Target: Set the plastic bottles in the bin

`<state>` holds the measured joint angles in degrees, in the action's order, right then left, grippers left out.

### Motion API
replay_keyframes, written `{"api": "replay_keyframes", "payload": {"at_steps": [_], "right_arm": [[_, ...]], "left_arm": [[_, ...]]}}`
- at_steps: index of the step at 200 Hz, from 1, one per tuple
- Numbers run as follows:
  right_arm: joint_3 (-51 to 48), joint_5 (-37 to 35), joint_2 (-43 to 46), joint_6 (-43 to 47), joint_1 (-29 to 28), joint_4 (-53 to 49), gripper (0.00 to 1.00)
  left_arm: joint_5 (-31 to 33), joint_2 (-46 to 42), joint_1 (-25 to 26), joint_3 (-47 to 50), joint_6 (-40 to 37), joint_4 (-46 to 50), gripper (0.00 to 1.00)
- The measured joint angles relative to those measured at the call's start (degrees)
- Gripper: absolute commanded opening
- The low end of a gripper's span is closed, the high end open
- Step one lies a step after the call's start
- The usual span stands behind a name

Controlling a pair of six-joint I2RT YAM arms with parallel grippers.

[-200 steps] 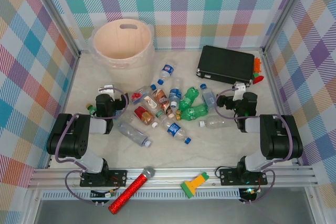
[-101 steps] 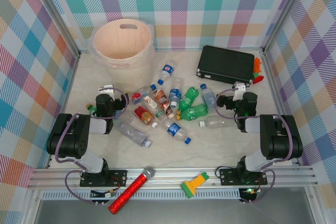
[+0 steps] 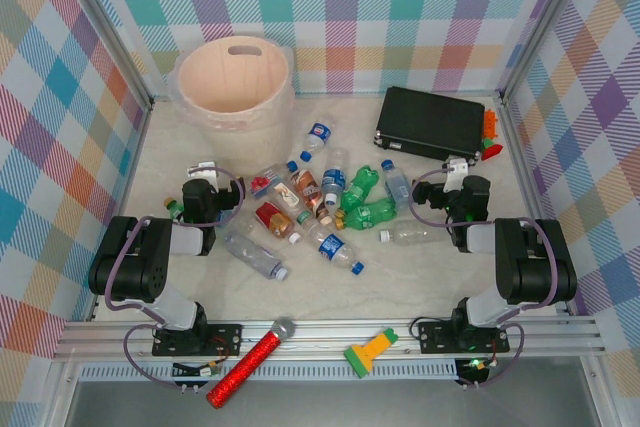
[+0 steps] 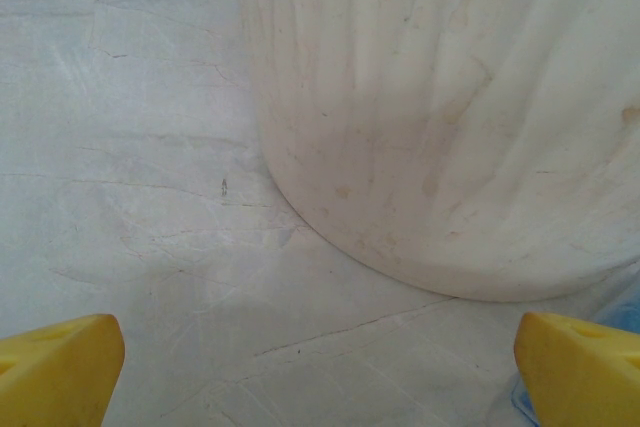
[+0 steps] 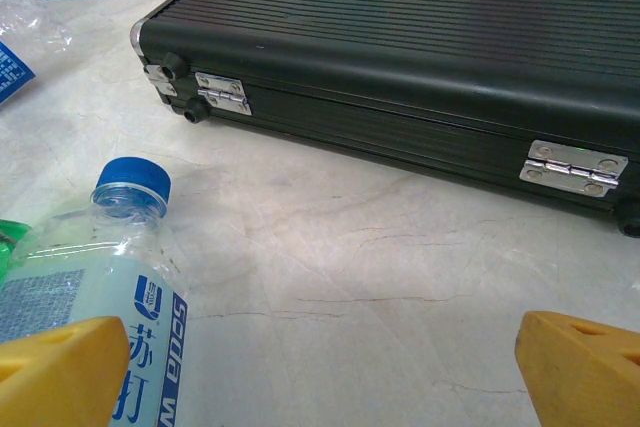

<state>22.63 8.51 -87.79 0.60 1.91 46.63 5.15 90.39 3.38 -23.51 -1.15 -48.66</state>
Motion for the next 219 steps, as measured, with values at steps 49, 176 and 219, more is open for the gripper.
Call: {"api": "replay_keyframes", "payload": {"at_steps": [49, 176, 219], "right_arm": [[1.8, -3.3, 4.9, -1.3, -0.4, -8.2, 0.99], [13.4, -6.2, 30.8, -30.9, -0.5, -38.1, 0.99], [13.9, 3.1, 30.7, -35.1, -1.0, -39.7, 0.99]], "left_arm": [[2.4, -5.0, 0.0, -0.4, 0.2, 7.1, 1.00], [18.0, -29.8, 0.3, -22.0, 25.2, 62.0, 0.99], [15.0, -36.2, 0.3, -25.5, 36.0, 77.2, 1.00]]}}
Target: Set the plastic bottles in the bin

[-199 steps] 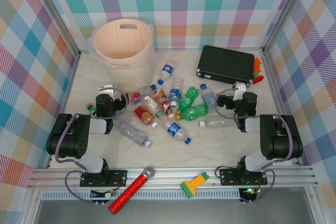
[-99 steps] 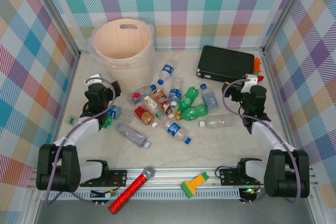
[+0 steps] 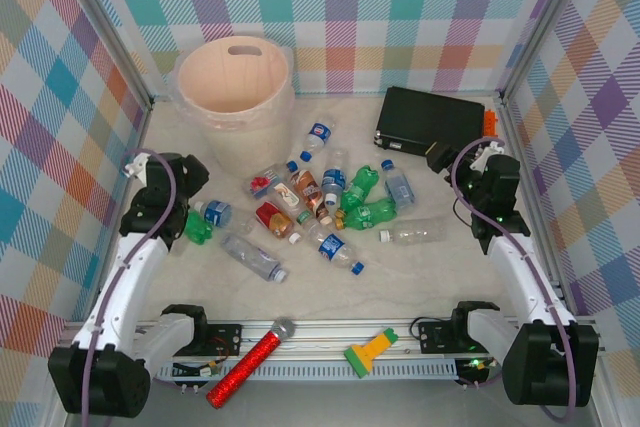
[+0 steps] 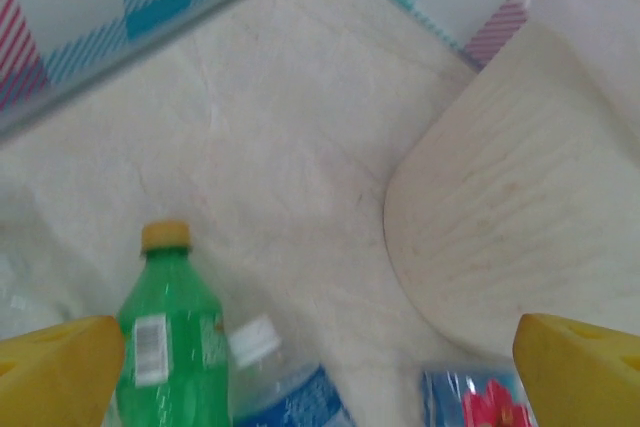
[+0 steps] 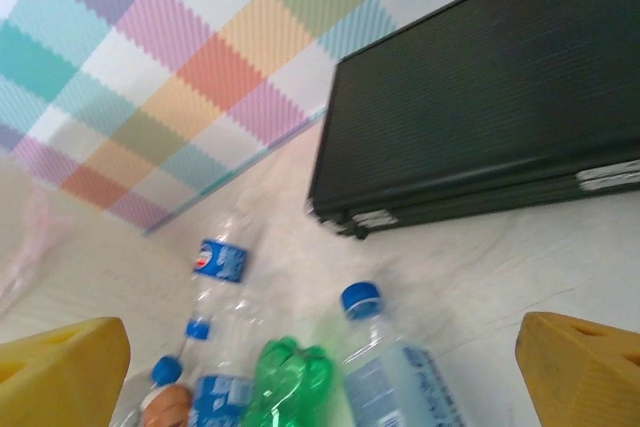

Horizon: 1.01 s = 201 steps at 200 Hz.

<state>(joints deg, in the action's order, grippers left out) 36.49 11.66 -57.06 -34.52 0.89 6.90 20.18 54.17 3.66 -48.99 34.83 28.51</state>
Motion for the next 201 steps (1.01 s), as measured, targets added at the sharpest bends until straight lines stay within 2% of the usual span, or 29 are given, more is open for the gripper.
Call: {"api": "replay_keyframes", "payload": {"at_steps": [21, 54, 79, 111, 140, 172, 201], "right_arm": [[1.2, 3.9, -0.6, -0.1, -3.1, -0.6, 0.99], [4.8, 4.7, -1.7, 4.2, -15.7, -2.0, 0.99], [5.9, 3.8, -2.5, 8.3, -24.3, -2.2, 0.99], [5.9, 2.3, -4.4, 12.8, -30.4, -2.4, 0.99], [6.2, 2.5, -6.3, 17.5, -35.8, -2.5, 0.99], [6.7, 2.5, -8.6, 21.0, -40.2, -2.5, 0.99], [6.8, 2.2, -9.4, 22.5, -40.7, -2.5, 0.99]], "left_arm": [[-4.2, -3.8, 0.2, 0.8, 5.7, 4.3, 1.00], [-7.1, -8.6, 5.1, 3.4, 13.7, 9.4, 0.98], [-6.8, -11.8, 12.1, 5.8, 18.9, 12.7, 0.97], [-4.3, -13.4, 23.2, 10.0, 25.9, 15.3, 0.97], [-0.9, -11.7, 33.0, 13.3, 33.2, 16.0, 0.93], [-0.5, -7.0, 35.7, 16.1, 38.2, 14.2, 0.89], [-1.2, -3.5, 36.1, 18.2, 41.4, 11.8, 0.88]]}}
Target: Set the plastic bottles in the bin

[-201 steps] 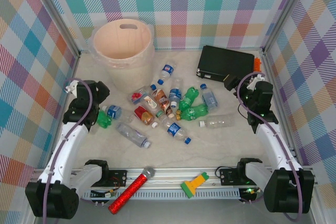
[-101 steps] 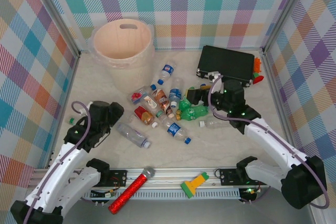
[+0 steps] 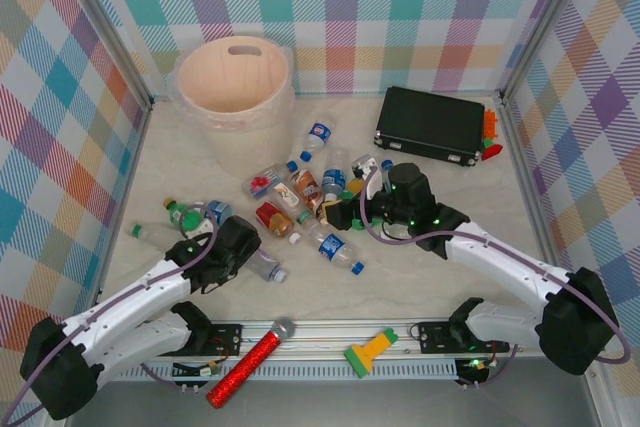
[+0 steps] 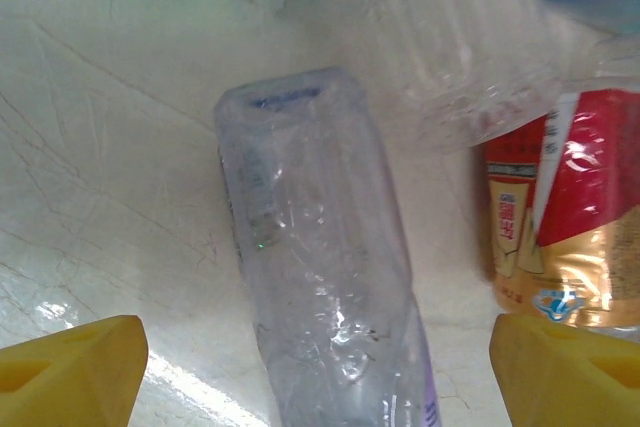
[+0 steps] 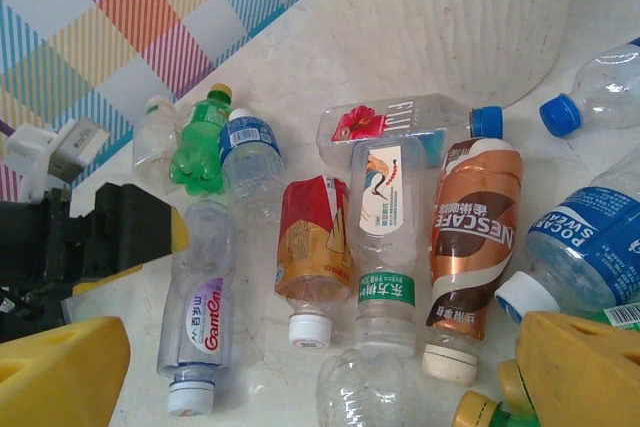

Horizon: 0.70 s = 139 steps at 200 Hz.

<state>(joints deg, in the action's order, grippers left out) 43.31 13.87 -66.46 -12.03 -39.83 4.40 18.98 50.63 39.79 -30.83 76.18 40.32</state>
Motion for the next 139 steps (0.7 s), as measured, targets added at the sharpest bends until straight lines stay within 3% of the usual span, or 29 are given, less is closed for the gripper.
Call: {"api": "replay_keyframes", "payload": {"at_steps": [72, 139], "right_arm": [[0.0, -0.4, -1.0, 1.0, -0.7, 0.0, 0.99], [0.2, -0.8, -1.0, 1.4, -1.2, 0.1, 0.99]], "left_arm": [[-2.0, 4.5, 0.3, 4.2, 1.9, -9.5, 0.84], [-3.0, 7.9, 0.3, 6.4, 2.5, -15.1, 0.65]]}}
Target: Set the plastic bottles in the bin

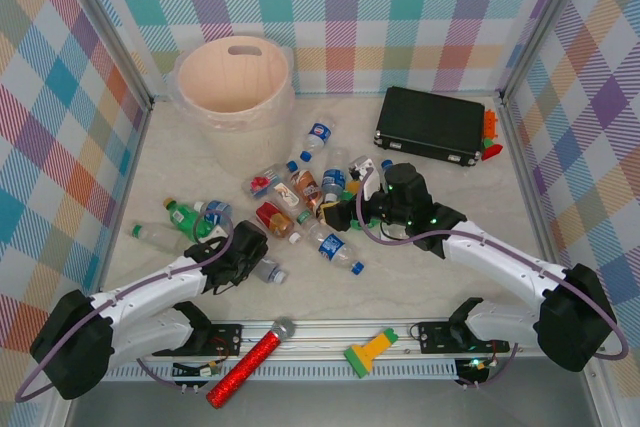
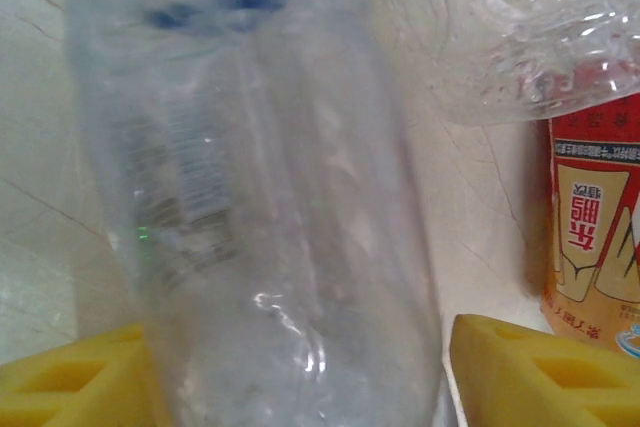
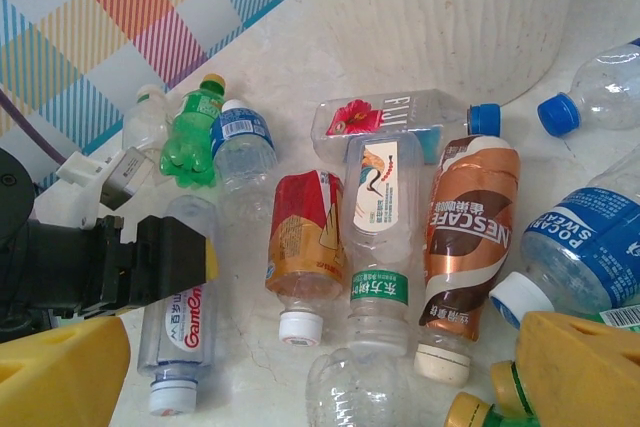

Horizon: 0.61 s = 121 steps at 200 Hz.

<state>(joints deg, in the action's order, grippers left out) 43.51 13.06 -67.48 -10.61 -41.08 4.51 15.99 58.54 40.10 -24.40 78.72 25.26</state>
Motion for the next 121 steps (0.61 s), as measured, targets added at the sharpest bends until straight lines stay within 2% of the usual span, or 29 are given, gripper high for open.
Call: {"api": "replay_keyframes", "payload": {"at_steps": [15, 44, 74, 121], "right_arm": [[0.0, 0.0, 0.0, 0.2, -0.2, 0.0, 0.99], [0.0, 0.0, 0.0, 0.6, -0.5, 0.1, 0.99], [0.0, -0.2, 0.0, 0.6, -0.6, 0.1, 0.99], [0.0, -0.2, -0.5, 0.6, -0.8, 0.1, 0.99]], "left_arm": [[0.1, 0.1, 0.0, 0.0, -0.1, -0.5, 0.63], [0.7, 0.2, 0.0, 0.2, -0.2, -1.4, 0.51], [1.6, -0.6, 0.0, 0.2, -0.1, -0.9, 0.51], [4.4, -6.9, 0.0, -3.3, -2.3, 6.9, 0.51]]}}
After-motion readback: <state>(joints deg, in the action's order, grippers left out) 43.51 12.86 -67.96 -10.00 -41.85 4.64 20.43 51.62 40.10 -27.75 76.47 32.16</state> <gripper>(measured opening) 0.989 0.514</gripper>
